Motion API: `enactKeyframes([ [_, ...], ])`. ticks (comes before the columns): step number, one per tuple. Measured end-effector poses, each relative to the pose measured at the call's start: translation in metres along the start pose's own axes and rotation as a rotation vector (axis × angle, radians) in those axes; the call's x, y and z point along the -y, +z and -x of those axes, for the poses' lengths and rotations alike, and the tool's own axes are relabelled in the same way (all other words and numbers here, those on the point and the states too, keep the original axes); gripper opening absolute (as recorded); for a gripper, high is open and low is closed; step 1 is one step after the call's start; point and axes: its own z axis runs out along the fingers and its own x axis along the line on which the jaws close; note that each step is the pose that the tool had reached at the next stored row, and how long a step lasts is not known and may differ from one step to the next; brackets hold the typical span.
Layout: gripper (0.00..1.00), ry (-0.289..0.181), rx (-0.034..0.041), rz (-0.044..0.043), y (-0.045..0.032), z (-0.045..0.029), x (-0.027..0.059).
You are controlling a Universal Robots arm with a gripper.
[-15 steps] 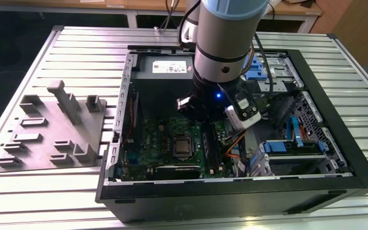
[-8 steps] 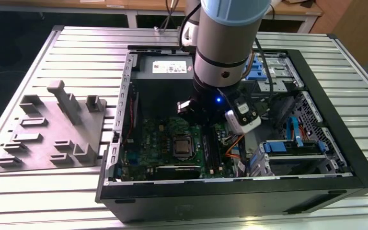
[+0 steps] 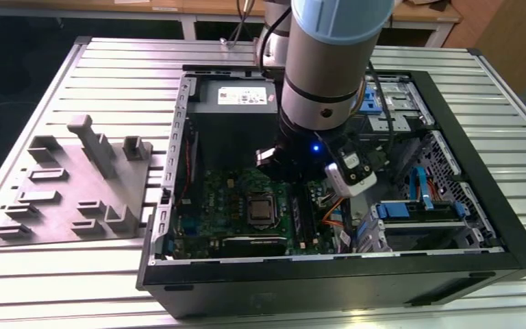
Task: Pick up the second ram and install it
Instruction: 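Insert the second ram into the second slot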
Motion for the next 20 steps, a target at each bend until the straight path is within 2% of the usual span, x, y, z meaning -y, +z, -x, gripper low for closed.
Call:
enactKeyframes([
  [7,0.12,0.000,0.0000,0.0002,0.0034,0.0080,0.0030],
  [20,0.12,0.000,-0.0001,-0.0001,0.0081,0.0094,0.0032],
])
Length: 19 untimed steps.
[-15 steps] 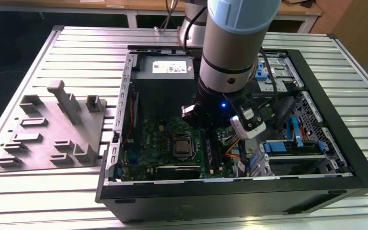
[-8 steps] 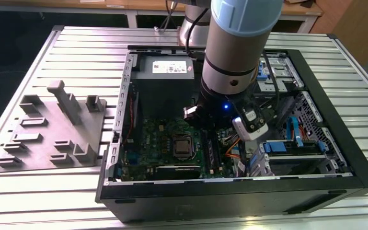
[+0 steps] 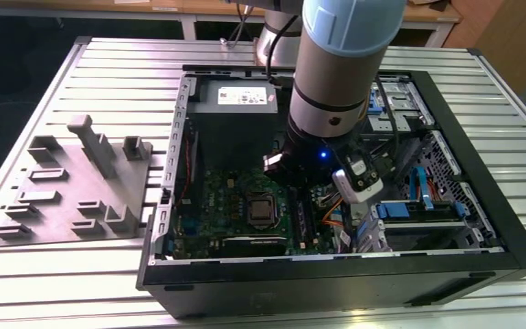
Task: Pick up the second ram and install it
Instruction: 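Insert the second ram into the second slot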
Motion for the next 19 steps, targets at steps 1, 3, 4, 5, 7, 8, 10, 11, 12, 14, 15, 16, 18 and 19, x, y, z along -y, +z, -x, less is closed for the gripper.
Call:
enactKeyframes([
  [1,0.12,0.000,0.0000,0.0000,0.0001,0.0002,0.0000],
  [3,0.12,0.000,0.0001,0.0002,0.0003,0.0003,0.0000],
  [4,0.12,0.000,0.0002,0.0005,0.0009,0.0003,0.0000],
  [5,0.12,0.000,0.0002,0.0005,0.0016,0.0004,0.0000],
  [7,0.12,0.000,0.0002,0.0002,0.0034,0.0003,0.0001],
  [8,0.12,0.000,0.0001,0.0001,0.0039,0.0003,0.0001],
  [10,0.12,0.000,0.0001,0.0001,0.0041,0.0003,0.0002],
  [11,0.12,0.000,0.0004,0.0006,0.0046,0.0003,0.0001],
  [12,0.12,-0.001,0.0007,0.0021,0.0046,0.0003,0.0002],
  [14,0.12,-0.001,0.0019,0.0069,0.0047,0.0003,0.0001],
  [15,0.12,-0.001,0.0019,0.0073,0.0048,0.0003,0.0001],
  [16,0.12,-0.001,0.0020,0.0076,0.0051,0.0003,0.0001],
  [18,0.12,-0.001,0.0019,0.0074,0.0068,0.0003,0.0002],
  [19,0.12,-0.001,0.0019,0.0074,0.0076,0.0003,0.0002],
])
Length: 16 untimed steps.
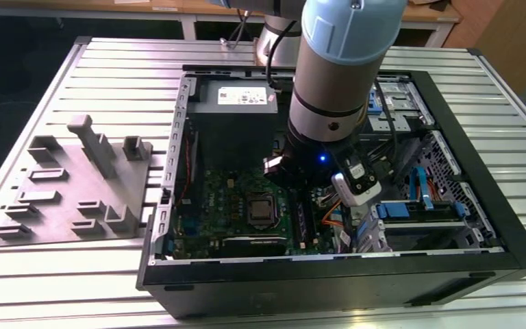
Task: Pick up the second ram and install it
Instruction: 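Insert the second ram into the second slot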
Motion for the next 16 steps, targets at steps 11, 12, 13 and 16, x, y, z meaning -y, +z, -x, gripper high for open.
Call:
enactKeyframes([
  [11,0.12,0.000,0.0001,0.0002,0.0011,-0.0005,0.0000],
  [12,0.12,0.000,0.0001,0.0001,0.0013,-0.0005,0.0000],
  [13,0.12,0.000,0.0001,0.0000,0.0019,-0.0005,0.0000],
  [16,0.12,0.000,0.0000,-0.0001,0.0023,-0.0005,0.0001],
])
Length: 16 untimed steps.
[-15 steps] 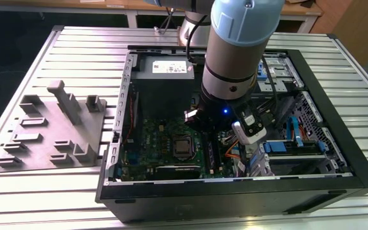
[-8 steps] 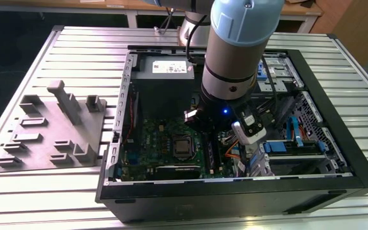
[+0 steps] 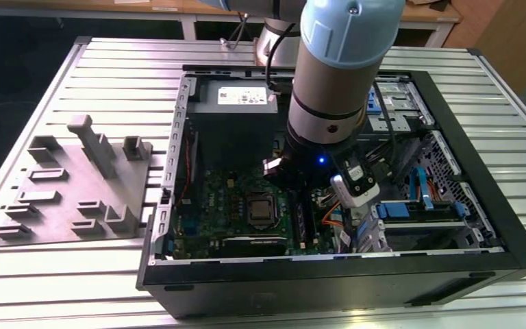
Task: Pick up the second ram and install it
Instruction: 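Insert the second ram into the second slot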
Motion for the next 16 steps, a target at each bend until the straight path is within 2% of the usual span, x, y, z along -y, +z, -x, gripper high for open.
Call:
enactKeyframes([
  [16,0.12,0.000,0.0000,0.0000,0.0017,-0.0001,-0.0001],
])
